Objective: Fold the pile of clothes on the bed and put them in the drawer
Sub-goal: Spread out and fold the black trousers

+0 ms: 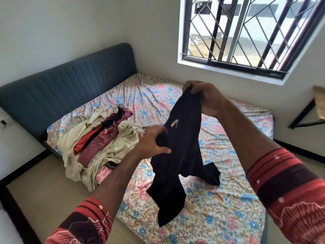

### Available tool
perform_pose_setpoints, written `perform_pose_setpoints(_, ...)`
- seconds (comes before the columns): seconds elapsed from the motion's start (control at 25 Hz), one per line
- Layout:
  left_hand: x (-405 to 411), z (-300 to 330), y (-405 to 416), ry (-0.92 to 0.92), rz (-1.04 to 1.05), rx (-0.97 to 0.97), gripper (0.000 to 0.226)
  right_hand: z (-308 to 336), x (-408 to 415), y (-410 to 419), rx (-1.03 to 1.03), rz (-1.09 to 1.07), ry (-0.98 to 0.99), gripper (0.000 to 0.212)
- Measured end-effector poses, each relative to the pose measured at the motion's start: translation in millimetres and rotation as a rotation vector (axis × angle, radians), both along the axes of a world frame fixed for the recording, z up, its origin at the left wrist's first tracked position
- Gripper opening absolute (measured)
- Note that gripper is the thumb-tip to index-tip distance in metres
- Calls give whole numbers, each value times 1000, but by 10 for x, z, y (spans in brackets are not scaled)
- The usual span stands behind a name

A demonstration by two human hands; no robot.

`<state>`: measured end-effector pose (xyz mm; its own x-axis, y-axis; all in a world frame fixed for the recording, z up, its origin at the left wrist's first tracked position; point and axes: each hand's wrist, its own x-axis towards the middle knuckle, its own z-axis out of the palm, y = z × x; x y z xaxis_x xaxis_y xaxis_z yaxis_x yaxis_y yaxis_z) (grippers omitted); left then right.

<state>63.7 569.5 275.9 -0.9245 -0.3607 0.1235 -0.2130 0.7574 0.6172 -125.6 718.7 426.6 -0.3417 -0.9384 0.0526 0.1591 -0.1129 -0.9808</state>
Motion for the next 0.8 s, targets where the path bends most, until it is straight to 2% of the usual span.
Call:
perform_pose_setpoints(0.08, 11, 2, -41, -286, -89, -70, 47, 95, -99, 51, -64, -48, -50, 23)
perform_pose_setpoints(0.12, 51, -27, -63, -354, -93, -117, 40, 122, -177, 73, -70, -94, -54, 24)
perform_pose_setpoints(0.2, 177, -43, -161, -335, -79, -185, 33, 103, -403, 130, 1, -272, 16, 28)
perform_pose_setpoints(0.28, 283, 107, -232, -197, -135, -179, 29, -60, -706, 205, 156, -507, 168, 34)
perform_pose_setpoints(0.36, 285, 415, -161, -112, -177, 74, 24, -378, -929, 253, 378, -617, 290, 32)
perform_pose_setpoints(0.44, 154, 694, 8, -102, -76, 386, 22, -817, -880, 214, 530, -630, 424, 31)
perform_pose_setpoints(0.52, -66, 837, 158, -131, 87, 578, 19, -1269, -488, 139, 448, -770, 456, 31)
perform_pose_setpoints(0.64, -364, 909, 230, -153, 241, 693, 17, -1748, 580, 226, 109, -840, 416, 15)
perform_pose_setpoints(0.72, -472, 1013, 239, -77, 326, 651, 7, -1961, 1150, 415, 15, -790, 502, 13)
perform_pose_setpoints(0.8, -499, 1163, 220, 39, 357, 554, 19, -2170, 1394, 485, 74, -793, 530, 28)
